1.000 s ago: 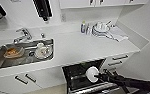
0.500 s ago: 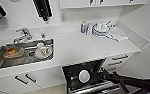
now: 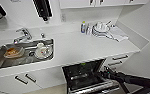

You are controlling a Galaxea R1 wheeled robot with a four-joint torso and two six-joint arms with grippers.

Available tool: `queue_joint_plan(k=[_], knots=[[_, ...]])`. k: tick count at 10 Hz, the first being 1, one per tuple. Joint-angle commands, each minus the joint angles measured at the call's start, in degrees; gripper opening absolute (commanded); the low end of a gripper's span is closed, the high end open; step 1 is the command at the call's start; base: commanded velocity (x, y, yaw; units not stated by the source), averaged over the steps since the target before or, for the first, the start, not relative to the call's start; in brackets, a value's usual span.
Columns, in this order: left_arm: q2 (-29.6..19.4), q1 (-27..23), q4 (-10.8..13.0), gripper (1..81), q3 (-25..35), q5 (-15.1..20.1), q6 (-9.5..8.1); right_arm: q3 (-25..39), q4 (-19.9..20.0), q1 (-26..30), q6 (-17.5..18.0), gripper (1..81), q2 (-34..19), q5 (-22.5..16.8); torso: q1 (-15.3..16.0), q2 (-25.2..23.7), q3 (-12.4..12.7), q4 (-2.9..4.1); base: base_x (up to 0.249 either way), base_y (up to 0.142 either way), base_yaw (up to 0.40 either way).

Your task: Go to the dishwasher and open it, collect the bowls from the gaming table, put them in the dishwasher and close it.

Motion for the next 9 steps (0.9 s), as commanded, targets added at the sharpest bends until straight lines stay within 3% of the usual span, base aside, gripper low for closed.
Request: queue_joint_plan(k=[1, 4, 7, 8, 9], knots=[[1.7, 0.9, -3.3, 81.1, -1.5, 9.1, -0.17, 8.1, 1.6, 0.4, -0.3, 81.1, -9.9, -10.6, 0.0, 0.0, 0.0, 0.00, 0.000, 0.000, 0.000], [1.7, 0.9, -3.8, 81.1, -1.5, 9.7, -0.26, 11.5, 1.3, -10.1, -0.5, 81.1, -15.6, -10.7, 0.0, 0.0, 0.0, 0.00, 0.000, 0.000, 0.000], [1.4, 0.9, -3.8, 81.1, -1.5, 9.7, -0.26, 10.4, 0.3, -19.1, -2.6, 81.1, -15.3, -9.2, 0.0, 0.0, 0.0, 0.00, 0.000, 0.000, 0.000], [1.4, 0.9, -3.8, 81.1, -1.5, 9.7, -0.25, 10.0, 0.2, -21.9, -3.6, 81.1, -14.3, -8.3, 3.7, -5.7, 0.0, 0.00, 0.000, 0.000, 0.000], [1.4, 0.9, -3.8, 81.1, -1.5, 9.7, -0.17, 8.2, 0.3, -24.4, -4.4, 81.1, -12.9, -7.3, 3.8, -6.0, 0.0, 0.00, 0.000, 0.000, 0.000]])
